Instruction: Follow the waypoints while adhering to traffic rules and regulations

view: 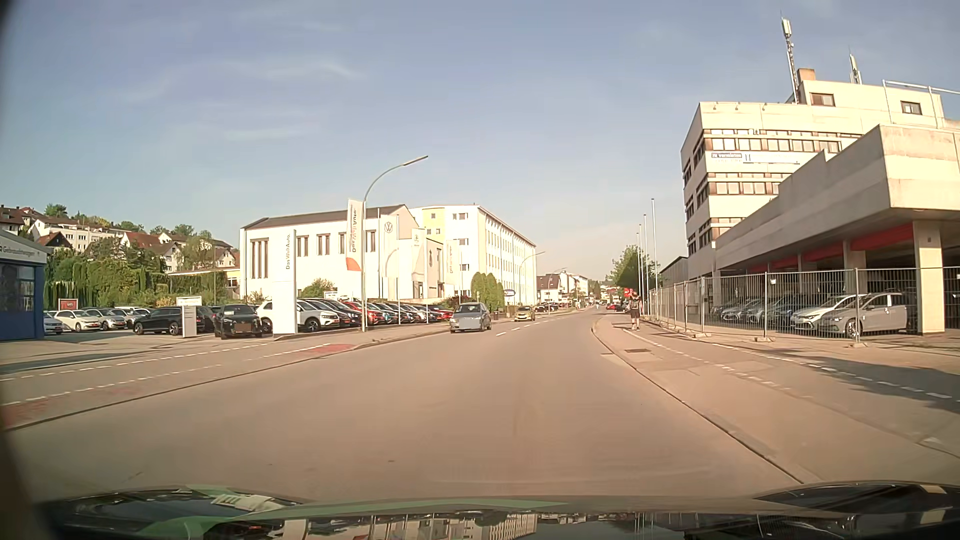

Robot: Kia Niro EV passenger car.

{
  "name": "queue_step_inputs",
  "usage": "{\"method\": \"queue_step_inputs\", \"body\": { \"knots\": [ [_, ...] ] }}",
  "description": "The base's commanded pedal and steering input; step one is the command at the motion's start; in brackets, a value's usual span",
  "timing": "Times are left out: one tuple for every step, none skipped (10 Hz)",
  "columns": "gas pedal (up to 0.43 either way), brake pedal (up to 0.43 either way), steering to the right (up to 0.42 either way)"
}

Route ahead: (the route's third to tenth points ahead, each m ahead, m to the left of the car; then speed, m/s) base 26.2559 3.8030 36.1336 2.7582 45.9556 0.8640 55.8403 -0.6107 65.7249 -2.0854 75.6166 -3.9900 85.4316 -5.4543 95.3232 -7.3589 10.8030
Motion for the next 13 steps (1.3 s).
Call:
{"method": "queue_step_inputs", "body": {
  "knots": [
    [0.079, 0.0, 0.014],
    [0.079, 0.0, 0.013],
    [0.079, 0.0, 0.013],
    [0.079, 0.0, 0.013],
    [0.079, 0.0, 0.012],
    [0.079, 0.0, 0.012],
    [0.079, 0.0, 0.012],
    [0.079, 0.0, 0.012],
    [0.079, 0.0, 0.012],
    [0.079, 0.0, 0.012],
    [0.079, 0.0, 0.012],
    [0.079, 0.0, 0.013],
    [0.079, 0.0, 0.014]
  ]
}}
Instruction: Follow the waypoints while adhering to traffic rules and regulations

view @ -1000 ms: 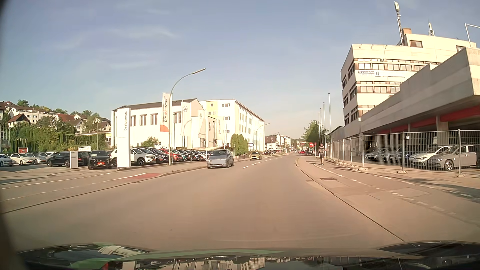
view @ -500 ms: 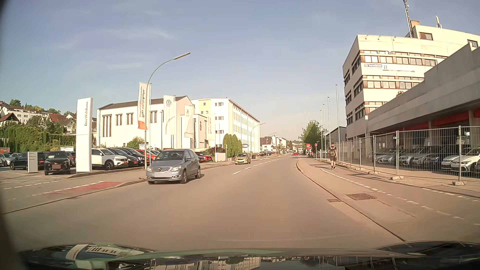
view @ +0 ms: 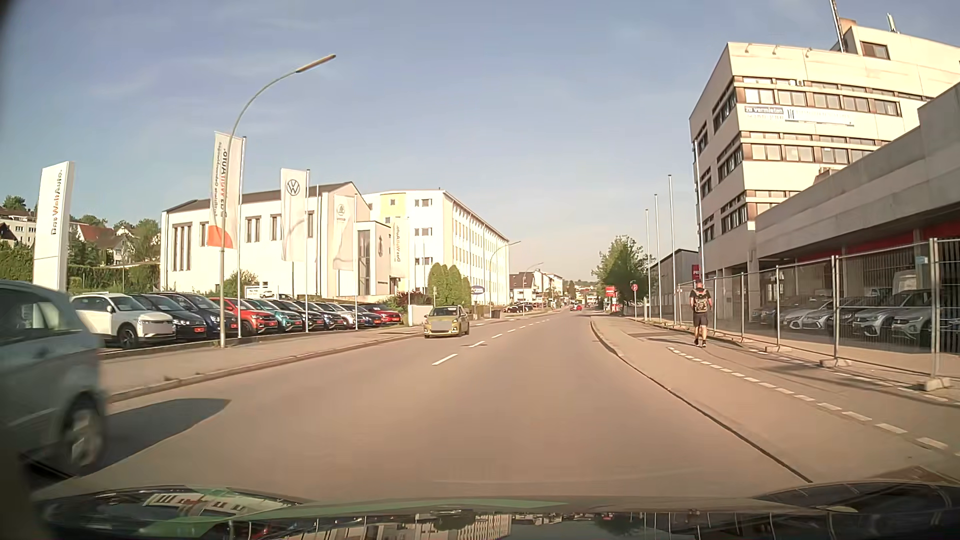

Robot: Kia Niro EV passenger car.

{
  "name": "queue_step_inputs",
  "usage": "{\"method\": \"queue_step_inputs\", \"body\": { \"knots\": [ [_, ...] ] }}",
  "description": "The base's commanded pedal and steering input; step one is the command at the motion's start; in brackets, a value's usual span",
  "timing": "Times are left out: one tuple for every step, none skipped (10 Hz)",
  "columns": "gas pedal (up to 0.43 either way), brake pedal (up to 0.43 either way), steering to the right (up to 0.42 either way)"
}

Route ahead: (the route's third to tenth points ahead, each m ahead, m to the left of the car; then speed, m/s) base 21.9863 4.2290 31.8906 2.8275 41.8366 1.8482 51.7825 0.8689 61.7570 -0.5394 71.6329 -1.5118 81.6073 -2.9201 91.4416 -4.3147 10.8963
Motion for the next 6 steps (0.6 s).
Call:
{"method": "queue_step_inputs", "body": {
  "knots": [
    [0.079, 0.0, 0.014],
    [0.079, 0.0, 0.014],
    [0.079, 0.0, 0.014],
    [0.079, 0.0, 0.015],
    [0.079, 0.0, 0.014],
    [0.079, 0.0, 0.014]
  ]
}}
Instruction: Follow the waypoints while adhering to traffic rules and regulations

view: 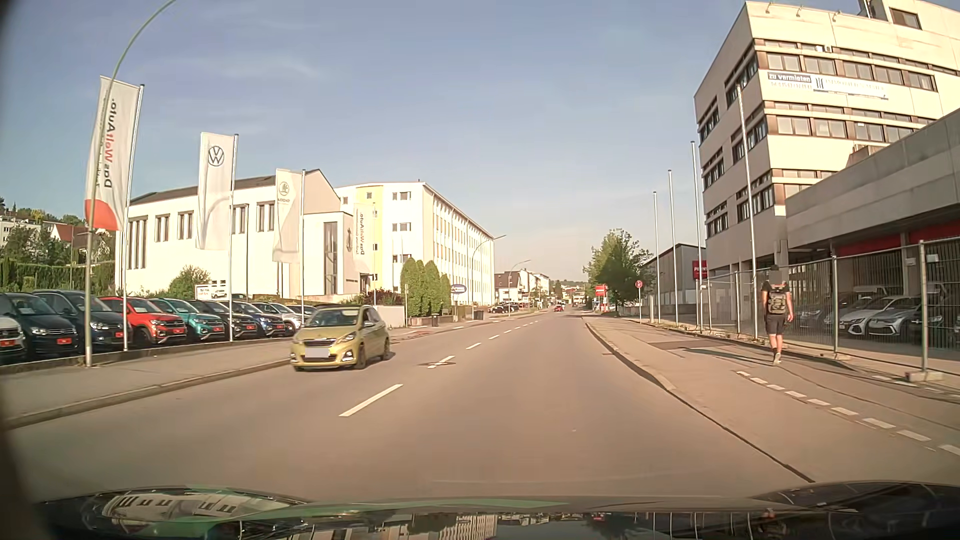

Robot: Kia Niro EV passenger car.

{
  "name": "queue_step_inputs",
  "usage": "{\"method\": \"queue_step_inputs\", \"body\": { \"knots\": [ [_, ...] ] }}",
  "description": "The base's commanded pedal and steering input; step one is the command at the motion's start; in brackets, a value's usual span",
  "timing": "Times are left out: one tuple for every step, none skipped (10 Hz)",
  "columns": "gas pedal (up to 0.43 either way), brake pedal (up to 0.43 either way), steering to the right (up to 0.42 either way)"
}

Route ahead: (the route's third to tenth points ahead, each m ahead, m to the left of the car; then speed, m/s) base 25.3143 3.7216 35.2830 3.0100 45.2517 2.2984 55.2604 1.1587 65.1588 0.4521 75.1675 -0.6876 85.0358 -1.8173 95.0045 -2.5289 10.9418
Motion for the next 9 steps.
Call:
{"method": "queue_step_inputs", "body": {
  "knots": [
    [0.079, 0.0, 0.014],
    [0.079, 0.0, 0.014],
    [0.079, 0.0, 0.013],
    [0.079, 0.0, 0.011],
    [0.079, 0.0, 0.011],
    [0.079, 0.0, 0.011],
    [0.079, 0.0, 0.012],
    [0.079, 0.0, 0.012],
    [0.079, 0.0, 0.011]
  ]
}}
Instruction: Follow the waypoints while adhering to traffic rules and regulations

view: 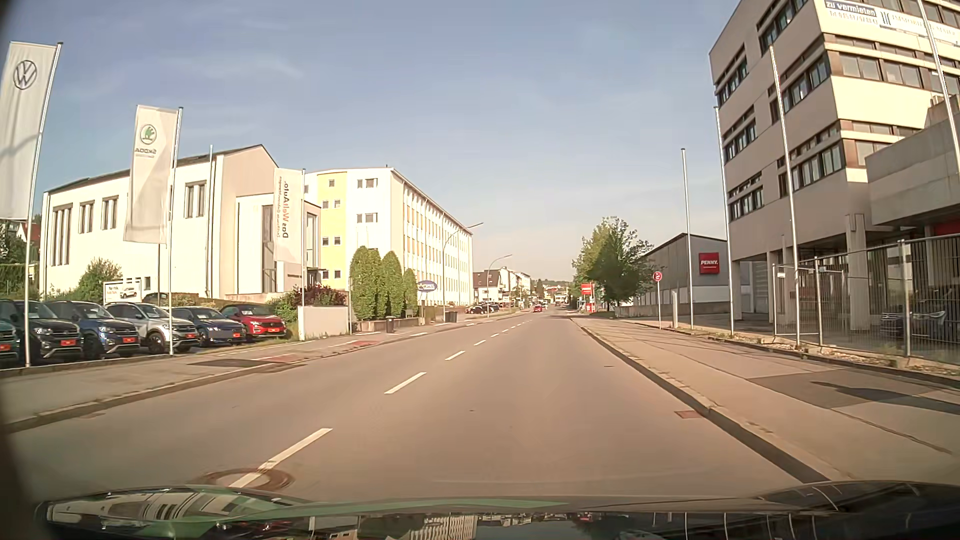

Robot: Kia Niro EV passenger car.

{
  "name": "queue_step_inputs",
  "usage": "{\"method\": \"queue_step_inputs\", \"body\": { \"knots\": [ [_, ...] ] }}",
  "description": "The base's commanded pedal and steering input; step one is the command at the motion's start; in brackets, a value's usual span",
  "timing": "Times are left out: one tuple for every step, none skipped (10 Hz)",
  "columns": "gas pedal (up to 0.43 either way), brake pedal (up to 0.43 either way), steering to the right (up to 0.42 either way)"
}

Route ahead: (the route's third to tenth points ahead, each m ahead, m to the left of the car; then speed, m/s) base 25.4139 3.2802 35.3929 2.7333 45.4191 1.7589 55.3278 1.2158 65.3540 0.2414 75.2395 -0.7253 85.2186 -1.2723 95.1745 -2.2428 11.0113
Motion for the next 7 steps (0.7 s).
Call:
{"method": "queue_step_inputs", "body": {
  "knots": [
    [0.079, 0.0, 0.011],
    [0.079, 0.0, 0.011],
    [0.079, 0.0, 0.011],
    [0.079, 0.0, 0.01],
    [0.067, 0.0, 0.01],
    [0.067, 0.0, 0.01],
    [0.079, 0.0, 0.01]
  ]
}}
